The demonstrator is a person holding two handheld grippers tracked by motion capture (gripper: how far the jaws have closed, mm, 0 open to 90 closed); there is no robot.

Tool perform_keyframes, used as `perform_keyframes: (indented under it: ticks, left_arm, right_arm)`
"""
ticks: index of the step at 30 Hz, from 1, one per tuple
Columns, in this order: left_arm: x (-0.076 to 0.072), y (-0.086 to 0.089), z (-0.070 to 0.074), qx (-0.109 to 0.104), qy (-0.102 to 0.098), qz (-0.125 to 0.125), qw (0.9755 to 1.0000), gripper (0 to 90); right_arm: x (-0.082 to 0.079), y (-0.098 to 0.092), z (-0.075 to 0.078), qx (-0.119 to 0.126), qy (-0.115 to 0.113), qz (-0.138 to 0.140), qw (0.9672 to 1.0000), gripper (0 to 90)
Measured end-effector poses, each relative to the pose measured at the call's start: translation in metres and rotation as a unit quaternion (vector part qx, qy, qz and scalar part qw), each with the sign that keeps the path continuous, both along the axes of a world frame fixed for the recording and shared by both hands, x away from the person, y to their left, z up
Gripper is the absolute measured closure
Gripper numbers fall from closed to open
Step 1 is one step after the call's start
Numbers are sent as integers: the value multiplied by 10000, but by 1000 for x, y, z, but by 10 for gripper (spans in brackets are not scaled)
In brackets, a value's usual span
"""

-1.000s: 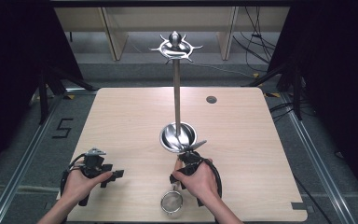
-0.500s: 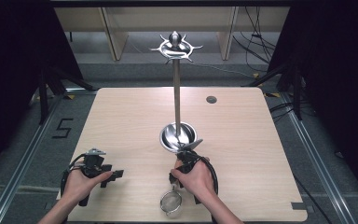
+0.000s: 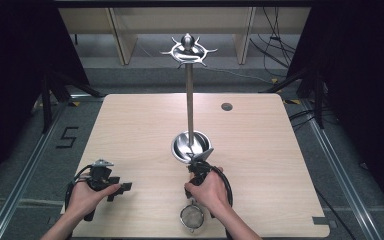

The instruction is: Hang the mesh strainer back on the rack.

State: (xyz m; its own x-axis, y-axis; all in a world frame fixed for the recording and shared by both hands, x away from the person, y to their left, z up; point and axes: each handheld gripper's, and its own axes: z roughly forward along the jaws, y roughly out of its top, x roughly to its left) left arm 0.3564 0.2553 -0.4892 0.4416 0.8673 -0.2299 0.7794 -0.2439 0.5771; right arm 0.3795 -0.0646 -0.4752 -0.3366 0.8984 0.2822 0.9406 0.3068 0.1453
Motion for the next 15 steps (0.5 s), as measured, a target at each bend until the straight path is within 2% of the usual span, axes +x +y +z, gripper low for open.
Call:
perform_keyframes:
  ticks: [2, 3, 4, 5, 7, 10, 11, 12, 14, 15]
  left_arm:
    - [-1, 0, 1, -11, 0, -70, 10000, 384]
    - [0, 0, 0, 5, -1, -12, 10000, 385]
    - [0, 0, 0, 4, 6, -32, 10000, 385]
    - [0, 0, 0, 14, 5, -17, 10000, 386]
    - [0, 0, -1, 26, 11, -27, 10000, 386]
    - [0, 0, -1, 28, 17, -28, 10000, 387]
    - [0, 0, -1, 32, 18, -37, 10000, 387]
    - [0, 0, -1, 36, 19, -47, 10000, 387]
    - [0, 0, -1, 37, 16, -60, 10000, 387]
    - [0, -1, -1, 33, 16, -60, 10000, 387]
  right_arm:
    - [1, -1, 0, -23, 4, 30, 10000, 609]
    - [1, -1, 0, -129, 127, -72, 9998, 626]
    - [2, -2, -1, -227, 95, -52, 9997, 637]
    - [4, -6, -4, -234, -120, 187, 9995, 643]
    - [4, -5, -3, -278, -31, 183, 9994, 650]
    - [2, -3, -2, -350, -84, 38, 9993, 674]
    - [3, -4, -1, -372, 45, 99, 9992, 685]
    - [3, -4, 0, -404, 36, 131, 9991, 693]
    - [2, -3, 2, -434, 230, -7, 9988, 702]
    - [2, -3, 2, -451, 224, 29, 9987, 705]
